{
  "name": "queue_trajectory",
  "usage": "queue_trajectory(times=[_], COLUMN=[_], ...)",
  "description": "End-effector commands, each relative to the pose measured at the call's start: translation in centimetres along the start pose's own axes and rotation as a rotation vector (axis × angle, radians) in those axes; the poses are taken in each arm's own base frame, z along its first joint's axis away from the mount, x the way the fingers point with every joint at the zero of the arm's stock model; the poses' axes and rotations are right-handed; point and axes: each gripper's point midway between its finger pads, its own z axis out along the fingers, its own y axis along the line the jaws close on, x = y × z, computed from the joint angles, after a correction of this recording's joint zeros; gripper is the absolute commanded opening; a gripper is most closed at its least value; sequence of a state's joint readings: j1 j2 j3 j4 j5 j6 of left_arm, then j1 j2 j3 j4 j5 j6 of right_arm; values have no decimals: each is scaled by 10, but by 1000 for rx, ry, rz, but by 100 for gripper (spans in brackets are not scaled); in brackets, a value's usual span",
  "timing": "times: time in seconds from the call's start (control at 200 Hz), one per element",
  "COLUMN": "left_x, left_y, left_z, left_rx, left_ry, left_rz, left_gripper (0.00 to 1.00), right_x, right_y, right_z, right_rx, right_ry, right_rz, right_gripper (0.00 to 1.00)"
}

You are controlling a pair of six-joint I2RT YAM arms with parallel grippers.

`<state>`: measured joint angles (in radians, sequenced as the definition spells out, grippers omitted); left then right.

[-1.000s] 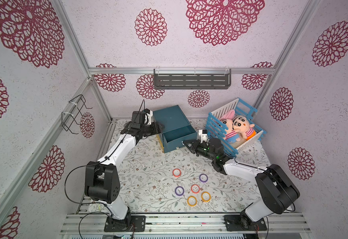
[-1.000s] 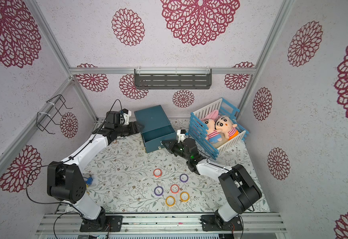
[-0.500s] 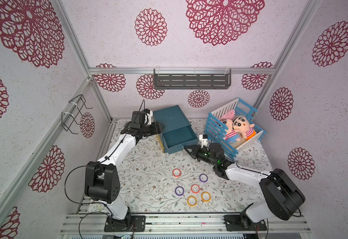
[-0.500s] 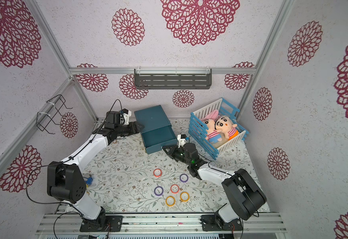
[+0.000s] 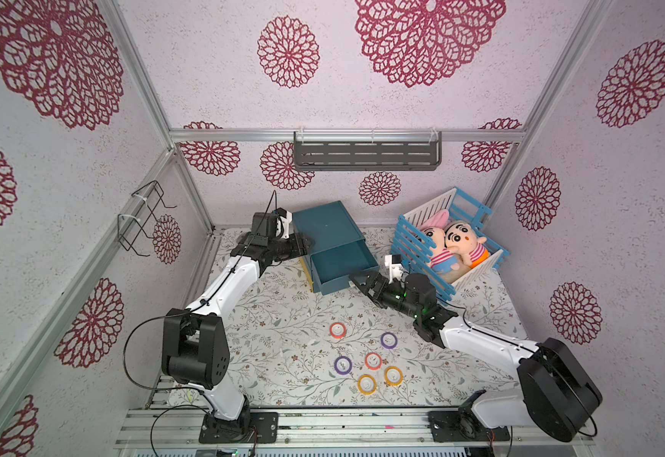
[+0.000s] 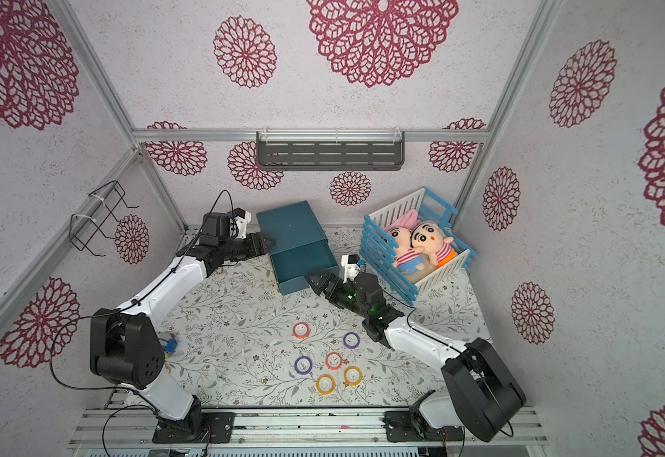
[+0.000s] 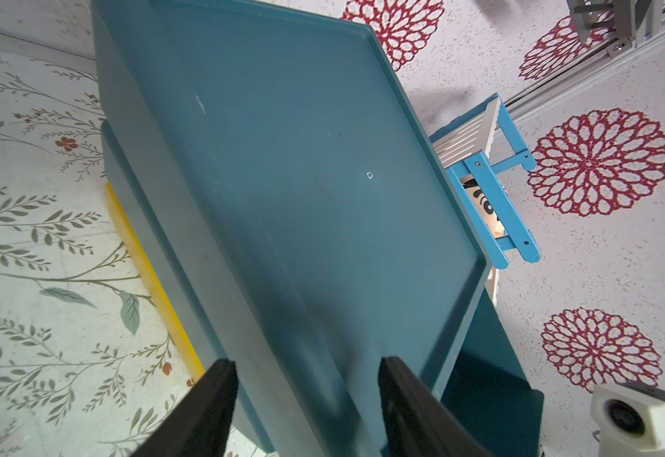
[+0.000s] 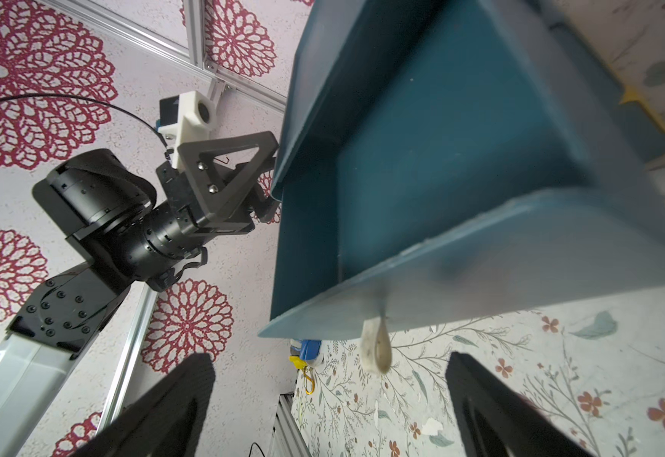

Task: Place the transparent tape into the drawer according to color
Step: Open the drawer in the storage box, then pick up the tape at the center of the board.

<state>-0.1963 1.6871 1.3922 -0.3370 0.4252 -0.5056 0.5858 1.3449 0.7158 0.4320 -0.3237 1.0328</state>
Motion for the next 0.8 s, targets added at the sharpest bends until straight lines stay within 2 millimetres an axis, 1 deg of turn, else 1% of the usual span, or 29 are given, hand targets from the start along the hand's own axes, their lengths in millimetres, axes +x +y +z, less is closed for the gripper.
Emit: queue_trajectory(times=[0.0, 0.09, 0.125, 0.24, 0.43, 0.485, 0.581, 0.616, 0.691, 0.796], left_x=[-6, -7, -7, -7, -3, 0, 9, 13, 27, 47], left_y=[-6, -8, -9, -13, -18, -19, -16, -13, -3, 6], left_z=[-11, -15, -17, -26, -44, -51, -60, -63, -67, -74], left_rx=[10, 15, 16, 17, 22, 19, 6, -11, -49, -76], left_ry=[-19, -28, -33, -49, -81, -90, -97, -97, -84, -74], left_rz=[13, 14, 13, 14, 0, -3, -13, -17, -29, -44], left_gripper=[70, 78, 81, 89, 100, 97, 97, 97, 97, 97], right_x=[-4, 4, 8, 19, 25, 26, 24, 23, 21, 29], right_y=[8, 0, -6, -17, -35, -44, -66, -73, -89, -110], right_z=[-11, -19, -22, -36, -58, -64, -77, -81, -89, -95], right_rx=[47, 109, 145, 225, 364, 414, 527, 562, 651, 727], right_ry=[-1, 53, 76, 147, 234, 256, 282, 292, 309, 376], right_rz=[-110, -169, -192, -265, -379, -407, -444, -458, -482, -478], right_gripper=[99, 99, 99, 99, 99, 99, 99, 99, 99, 99])
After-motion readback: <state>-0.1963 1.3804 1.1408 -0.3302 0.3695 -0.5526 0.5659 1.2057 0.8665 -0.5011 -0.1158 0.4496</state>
